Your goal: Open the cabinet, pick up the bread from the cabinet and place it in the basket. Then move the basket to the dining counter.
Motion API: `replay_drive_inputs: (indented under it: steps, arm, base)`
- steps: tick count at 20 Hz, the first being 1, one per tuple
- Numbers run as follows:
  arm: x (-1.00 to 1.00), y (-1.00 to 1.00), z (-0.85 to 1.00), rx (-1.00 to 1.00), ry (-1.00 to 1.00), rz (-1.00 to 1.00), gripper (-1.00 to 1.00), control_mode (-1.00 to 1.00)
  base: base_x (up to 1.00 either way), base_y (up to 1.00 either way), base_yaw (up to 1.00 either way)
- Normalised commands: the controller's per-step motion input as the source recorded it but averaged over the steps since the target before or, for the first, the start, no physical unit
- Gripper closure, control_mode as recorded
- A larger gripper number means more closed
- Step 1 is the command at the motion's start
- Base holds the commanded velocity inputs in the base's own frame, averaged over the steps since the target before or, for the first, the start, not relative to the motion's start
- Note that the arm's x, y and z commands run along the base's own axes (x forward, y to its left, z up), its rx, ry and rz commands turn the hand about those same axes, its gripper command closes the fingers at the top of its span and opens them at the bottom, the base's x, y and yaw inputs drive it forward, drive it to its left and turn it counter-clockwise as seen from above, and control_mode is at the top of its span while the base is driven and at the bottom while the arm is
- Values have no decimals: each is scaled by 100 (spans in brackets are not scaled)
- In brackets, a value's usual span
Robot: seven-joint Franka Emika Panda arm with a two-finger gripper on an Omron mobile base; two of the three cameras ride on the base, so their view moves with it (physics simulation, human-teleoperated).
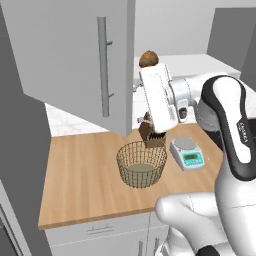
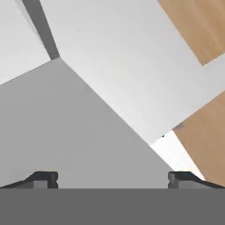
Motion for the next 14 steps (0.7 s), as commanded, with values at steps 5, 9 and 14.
replay_drive_inputs:
  steps: [5,9,14]
  arm:
    - [12,100,52,1,8,11,-100,-100]
    - [-6,100,28,6,20,26,-100,-100]
    - [-38,100,17,11,9,26,-100,-100]
  base:
    - [0,0,0]
    - [0,0,0]
    - [0,0,0]
